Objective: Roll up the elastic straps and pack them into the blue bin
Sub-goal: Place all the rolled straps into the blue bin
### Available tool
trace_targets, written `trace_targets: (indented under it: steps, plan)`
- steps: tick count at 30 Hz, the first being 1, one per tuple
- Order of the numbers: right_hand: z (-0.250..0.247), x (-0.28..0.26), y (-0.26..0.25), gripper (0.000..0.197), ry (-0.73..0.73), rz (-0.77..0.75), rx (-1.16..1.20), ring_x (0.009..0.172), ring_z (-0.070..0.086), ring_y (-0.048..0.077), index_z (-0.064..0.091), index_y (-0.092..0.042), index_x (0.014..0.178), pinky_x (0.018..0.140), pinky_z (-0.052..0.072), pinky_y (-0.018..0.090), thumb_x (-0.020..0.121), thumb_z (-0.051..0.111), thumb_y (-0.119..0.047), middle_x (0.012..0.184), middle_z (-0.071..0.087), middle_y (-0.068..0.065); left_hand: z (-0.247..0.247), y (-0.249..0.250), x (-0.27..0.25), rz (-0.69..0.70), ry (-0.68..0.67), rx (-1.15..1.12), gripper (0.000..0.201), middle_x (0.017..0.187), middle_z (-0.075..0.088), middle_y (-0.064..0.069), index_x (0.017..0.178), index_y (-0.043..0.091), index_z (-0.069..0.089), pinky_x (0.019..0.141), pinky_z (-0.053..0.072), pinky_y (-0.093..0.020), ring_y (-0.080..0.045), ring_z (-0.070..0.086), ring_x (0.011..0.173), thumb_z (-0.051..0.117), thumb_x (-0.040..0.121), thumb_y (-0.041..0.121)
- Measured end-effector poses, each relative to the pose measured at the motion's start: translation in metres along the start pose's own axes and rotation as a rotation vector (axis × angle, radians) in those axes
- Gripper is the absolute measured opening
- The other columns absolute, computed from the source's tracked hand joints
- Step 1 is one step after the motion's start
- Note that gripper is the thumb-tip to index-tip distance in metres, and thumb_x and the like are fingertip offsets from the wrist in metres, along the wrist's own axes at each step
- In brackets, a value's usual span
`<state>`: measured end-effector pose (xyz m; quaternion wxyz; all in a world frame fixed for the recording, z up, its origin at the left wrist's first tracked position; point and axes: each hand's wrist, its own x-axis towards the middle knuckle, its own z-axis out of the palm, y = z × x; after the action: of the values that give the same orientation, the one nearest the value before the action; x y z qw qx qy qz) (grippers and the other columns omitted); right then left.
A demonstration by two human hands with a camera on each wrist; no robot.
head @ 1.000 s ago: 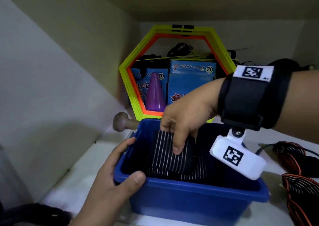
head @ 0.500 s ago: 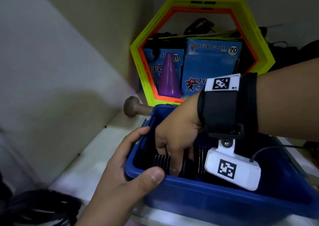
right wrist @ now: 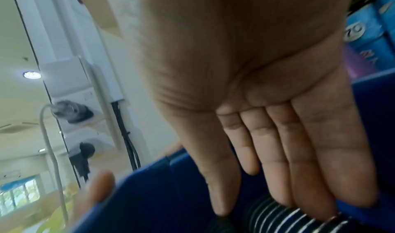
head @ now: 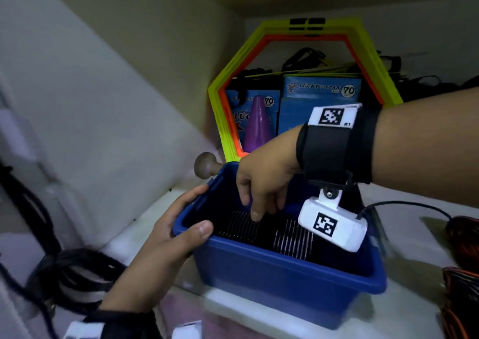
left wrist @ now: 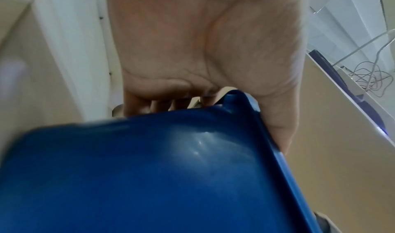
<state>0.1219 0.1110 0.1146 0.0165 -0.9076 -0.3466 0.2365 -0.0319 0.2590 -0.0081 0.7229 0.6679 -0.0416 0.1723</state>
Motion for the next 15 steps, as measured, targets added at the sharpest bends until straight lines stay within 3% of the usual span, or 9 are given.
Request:
trace_targets:
  steps: [2, 4, 7, 9, 11, 15]
  plan:
    - [-0.01, -0.022, 0.014, 0.035, -0.023, -0.049, 0.042, 0.071, 0.073, 0.022, 0.065, -0.006, 0.109, 0.064, 0.062, 0.035, 0.079, 0.082, -0.012, 0.088, 0.076, 0.014, 0.004, 0.005, 0.001, -0.05, 0.026, -0.038, 0.076, 0.135, 0.064, -0.006, 0.133, 0.023, 0.06, 0.105, 0.046, -0.045, -0.027, 0.059, 0.126, 0.088, 0.064, 0.034]
    - [-0.021, -0.048, 0.036, 0.038, -0.021, -0.065, 0.095, 0.08, 0.072, 0.025, 0.061, -0.002, 0.114, 0.072, 0.063, 0.038, 0.082, 0.079, -0.011, 0.09, 0.074, 0.015, 0.008, 0.01, 0.005, -0.09, 0.072, -0.051, 0.057, 0.131, 0.067, -0.01, 0.13, 0.017, 0.061, 0.093, 0.052, -0.038, -0.027, 0.065, 0.114, 0.073, 0.075, 0.01]
    - [-0.03, -0.083, 0.076, 0.038, 0.07, -0.023, 0.132, 0.08, 0.071, 0.025, 0.062, -0.002, 0.115, 0.069, 0.062, 0.036, 0.082, 0.079, -0.011, 0.088, 0.073, 0.012, 0.019, 0.022, 0.012, -0.146, 0.126, -0.004, 0.031, 0.108, 0.076, -0.003, 0.113, 0.015, 0.073, 0.065, 0.058, -0.022, -0.013, 0.073, 0.083, 0.053, 0.09, 0.006]
    - [-0.029, -0.103, 0.108, 0.036, 0.1, 0.02, 0.149, 0.083, 0.071, 0.027, 0.063, -0.003, 0.115, 0.071, 0.061, 0.038, 0.083, 0.078, -0.01, 0.095, 0.074, 0.015, 0.021, 0.027, 0.018, -0.17, 0.146, 0.048, 0.034, 0.093, 0.079, 0.003, 0.098, 0.017, 0.077, 0.067, 0.058, -0.024, -0.01, 0.073, 0.078, 0.045, 0.098, 0.005]
    - [-0.024, -0.124, 0.142, 0.031, 0.119, 0.081, 0.153, 0.087, 0.072, 0.029, 0.063, -0.008, 0.112, 0.071, 0.061, 0.038, 0.085, 0.077, -0.01, 0.1, 0.074, 0.016, 0.022, 0.029, 0.023, -0.215, 0.16, 0.062, 0.026, 0.094, 0.079, 0.0, 0.103, 0.017, 0.074, 0.076, 0.053, -0.035, -0.019, 0.072, 0.085, 0.049, 0.098, 0.018]
    - [0.004, -0.16, 0.215, 0.035, 0.125, 0.232, 0.09, 0.093, 0.073, 0.027, 0.062, -0.011, 0.117, 0.069, 0.061, 0.037, 0.085, 0.075, -0.007, 0.103, 0.073, 0.015, 0.015, 0.019, 0.032, -0.213, 0.223, 0.111, 0.023, 0.083, 0.076, 0.006, 0.097, 0.021, 0.07, 0.068, 0.049, -0.032, -0.016, 0.068, 0.07, 0.048, 0.097, 0.015]
